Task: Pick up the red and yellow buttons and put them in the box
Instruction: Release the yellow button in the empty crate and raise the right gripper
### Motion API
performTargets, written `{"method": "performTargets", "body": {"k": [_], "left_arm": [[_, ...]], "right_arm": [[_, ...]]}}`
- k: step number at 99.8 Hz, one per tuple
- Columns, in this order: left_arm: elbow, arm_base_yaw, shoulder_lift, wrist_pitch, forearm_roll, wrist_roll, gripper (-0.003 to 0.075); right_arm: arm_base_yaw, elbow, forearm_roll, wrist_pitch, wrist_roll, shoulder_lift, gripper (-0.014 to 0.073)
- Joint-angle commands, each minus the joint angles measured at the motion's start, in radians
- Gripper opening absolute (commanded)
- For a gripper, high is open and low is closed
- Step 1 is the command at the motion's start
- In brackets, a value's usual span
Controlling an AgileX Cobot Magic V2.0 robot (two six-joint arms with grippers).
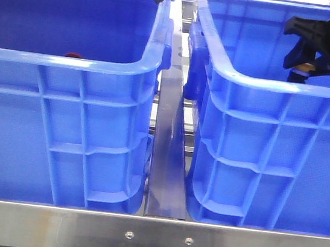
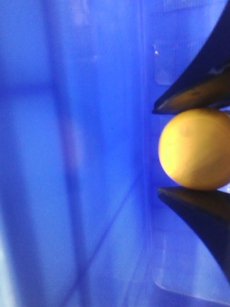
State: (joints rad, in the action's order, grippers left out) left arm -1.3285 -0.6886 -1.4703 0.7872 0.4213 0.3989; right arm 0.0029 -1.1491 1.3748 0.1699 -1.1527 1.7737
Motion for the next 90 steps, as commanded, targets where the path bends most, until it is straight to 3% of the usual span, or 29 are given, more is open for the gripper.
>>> {"method": "performTargets", "body": {"k": [1, 8, 25, 32, 66, 90], "left_arm": [[-0.031, -0.009, 0.035, -0.049, 0.042, -0.002, 0.0585], [-0.031, -0.009, 0.035, -0.057, 0.042, -0.002, 0.0585], [-0.031, -0.009, 0.035, -0.068, 0.043, -0.002, 0.0585], [-0.031, -0.009, 0.035, -0.068, 0.043, -0.002, 0.0585], [-0.031, -0.009, 0.035, -0.068, 0.043, -0.002, 0.0585], [-0.031, -0.009, 0.035, -0.068, 0.043, -0.002, 0.0585]], "right_arm": [[0.0, -0.037, 0.018, -0.006, -0.012, -0.048, 0.0155], [0.0, -0.037, 0.018, -0.006, -0.012, -0.048, 0.0203], [0.0, -0.037, 0.018, -0.001, -0.012, -0.048, 0.0491], [-0.001, -0.037, 0.018, -0.001, -0.012, -0.048, 0.0563], [-0.001, -0.033, 0.018, 0.011, -0.012, -0.08, 0.0565], [-0.001, 0.03, 0.016, 0.03, -0.012, -0.202, 0.055]]}}
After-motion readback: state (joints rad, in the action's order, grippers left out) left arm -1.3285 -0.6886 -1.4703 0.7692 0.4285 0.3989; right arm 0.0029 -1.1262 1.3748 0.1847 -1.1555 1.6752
